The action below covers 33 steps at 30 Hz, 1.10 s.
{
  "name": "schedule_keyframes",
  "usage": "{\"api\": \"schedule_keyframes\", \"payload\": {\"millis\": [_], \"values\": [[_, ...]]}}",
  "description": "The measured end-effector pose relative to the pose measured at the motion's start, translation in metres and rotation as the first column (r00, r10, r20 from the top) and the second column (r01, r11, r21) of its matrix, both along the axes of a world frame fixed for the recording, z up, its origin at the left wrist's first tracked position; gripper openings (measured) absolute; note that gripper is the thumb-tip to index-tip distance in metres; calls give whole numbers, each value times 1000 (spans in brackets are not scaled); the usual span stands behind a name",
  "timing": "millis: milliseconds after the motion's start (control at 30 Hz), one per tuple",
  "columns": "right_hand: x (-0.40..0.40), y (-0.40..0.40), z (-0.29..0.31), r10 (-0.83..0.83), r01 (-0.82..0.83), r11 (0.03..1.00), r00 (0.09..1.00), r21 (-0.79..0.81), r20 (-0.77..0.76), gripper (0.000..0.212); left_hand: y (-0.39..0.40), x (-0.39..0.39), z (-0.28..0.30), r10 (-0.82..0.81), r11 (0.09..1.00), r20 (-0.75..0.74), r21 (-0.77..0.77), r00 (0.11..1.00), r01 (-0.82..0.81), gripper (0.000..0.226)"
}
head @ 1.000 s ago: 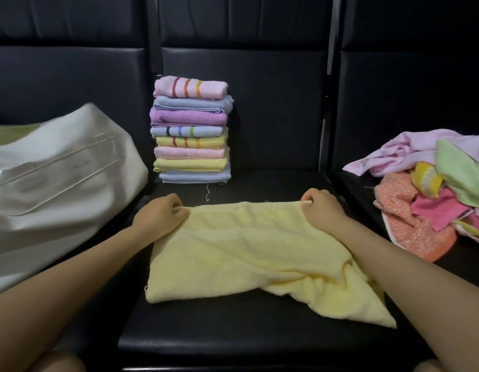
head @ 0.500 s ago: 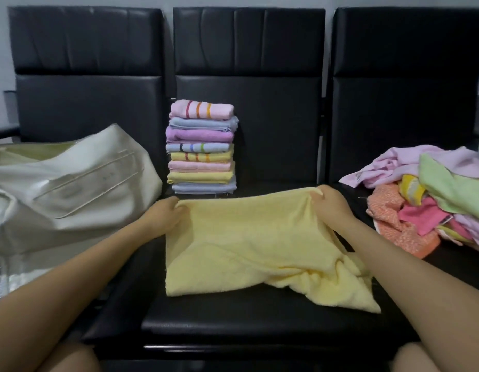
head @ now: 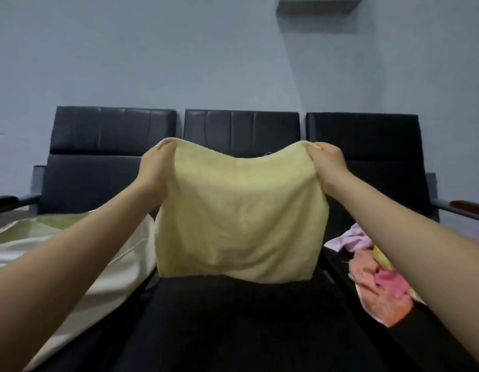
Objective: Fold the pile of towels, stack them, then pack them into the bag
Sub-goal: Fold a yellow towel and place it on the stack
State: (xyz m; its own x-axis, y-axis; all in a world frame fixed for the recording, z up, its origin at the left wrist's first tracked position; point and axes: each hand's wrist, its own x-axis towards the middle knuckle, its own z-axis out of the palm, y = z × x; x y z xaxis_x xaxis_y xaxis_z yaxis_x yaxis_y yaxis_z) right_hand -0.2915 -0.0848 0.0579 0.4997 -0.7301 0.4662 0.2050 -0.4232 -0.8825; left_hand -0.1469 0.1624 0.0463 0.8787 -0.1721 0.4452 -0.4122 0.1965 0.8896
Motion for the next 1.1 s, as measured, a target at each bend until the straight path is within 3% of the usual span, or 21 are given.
{"api": "schedule_keyframes", "payload": {"millis": [167, 233, 367, 467, 500, 567, 633, 700, 767, 833, 933, 1100], "values": [[-11, 7, 32, 202, -194, 952, 979, 235, -11, 17, 13, -6, 23, -344, 937, -174, -130, 923, 325, 24], [-14, 6, 35, 221, -200, 931, 975, 306, -36, 16, 19, 0, 23, -382, 924, -247, -112, 891, 365, 26], [-16, -5, 14, 141, -77, 928, 979, 365, -151, 17, 18, 16, -3, -356, 928, -403, -47, 843, 369, 29], [-11, -21, -23, -14, 91, 958, 963, 273, -270, 21, 11, 28, -38, -332, 921, -496, 13, 802, 389, 9], [-7, -26, -38, -38, 123, 943, 963, 310, -267, 16, 7, 32, -52, -313, 924, -525, 26, 792, 383, 3], [2, -35, -74, -132, 237, 933, 926, 272, -355, 5, 0, 40, -85, -220, 934, -521, 130, 825, 332, 25], [9, -45, -113, -251, 328, 944, 778, 31, -575, 11, -10, 50, -123, -81, 943, -426, 260, 901, 208, 51], [9, -51, -148, -323, 332, 939, 752, -93, -575, 19, -18, 58, -161, 8, 910, -247, 404, 969, 96, 27], [12, -54, -176, -318, 317, 943, 772, -100, -551, 22, -23, 61, -187, 64, 841, -152, 540, 986, 29, 15], [20, -56, -201, -205, 288, 956, 804, 64, -559, 18, -32, 69, -203, 87, 823, -180, 568, 980, 31, 14], [38, -63, -229, -17, 248, 886, 861, 391, -508, 18, -45, 82, -212, 88, 860, -294, 504, 952, 76, 6], [61, -78, -248, 36, 116, 863, 957, 492, -288, 31, -54, 108, -237, 124, 861, -357, 503, 926, 79, 11]]}}
